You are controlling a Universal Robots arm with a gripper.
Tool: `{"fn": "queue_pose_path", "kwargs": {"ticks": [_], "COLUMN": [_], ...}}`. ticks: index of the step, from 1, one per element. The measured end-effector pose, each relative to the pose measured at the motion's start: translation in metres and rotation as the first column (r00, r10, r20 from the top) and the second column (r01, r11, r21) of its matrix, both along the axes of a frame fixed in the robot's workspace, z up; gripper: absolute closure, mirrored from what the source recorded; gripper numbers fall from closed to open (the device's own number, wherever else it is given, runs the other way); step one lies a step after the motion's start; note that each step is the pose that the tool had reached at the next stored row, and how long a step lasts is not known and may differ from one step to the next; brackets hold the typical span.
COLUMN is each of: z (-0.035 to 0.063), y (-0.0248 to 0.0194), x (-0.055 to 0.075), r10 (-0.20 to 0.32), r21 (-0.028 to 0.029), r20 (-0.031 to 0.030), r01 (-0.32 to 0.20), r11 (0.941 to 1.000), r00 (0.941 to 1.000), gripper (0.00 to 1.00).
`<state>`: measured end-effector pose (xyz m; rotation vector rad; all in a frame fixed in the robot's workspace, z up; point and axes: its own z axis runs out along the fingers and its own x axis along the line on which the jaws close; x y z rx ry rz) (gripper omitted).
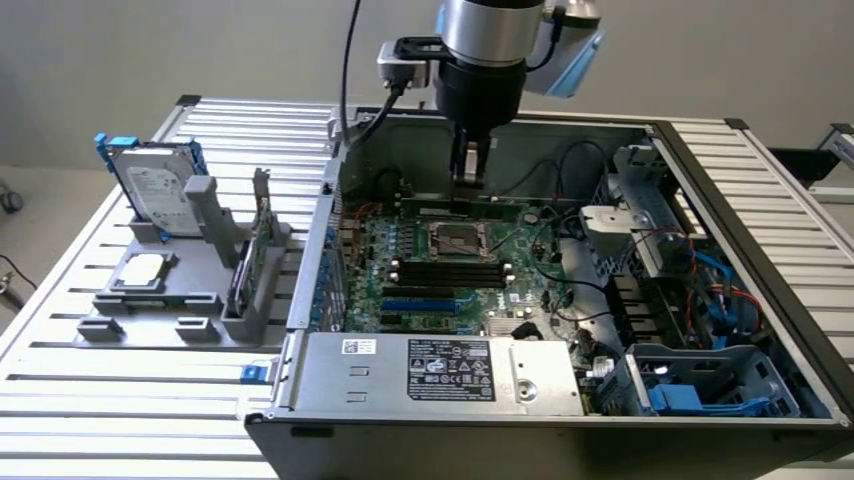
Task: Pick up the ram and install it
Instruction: 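Pick up the ram and move it above insertion slot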
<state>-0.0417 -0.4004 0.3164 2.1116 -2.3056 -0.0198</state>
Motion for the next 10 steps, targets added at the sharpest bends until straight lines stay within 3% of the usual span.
{"fn": "queue_pose_path", "kwargs": {"ticks": [3,10], "z": [-0.0004,-0.0004], "y": [0.0004,0.0004], "x": [0.0006,0.0007], "r10": [0.000,0.000], "r21": [-0.0036,-0.0037], "r20": [-0.0006,-0.0005], "r01": [0.000,0.000], "r11": [1.0000,1.0000], "r00": [1.0000,1.0000], "gripper": [0.86,0.86]}}
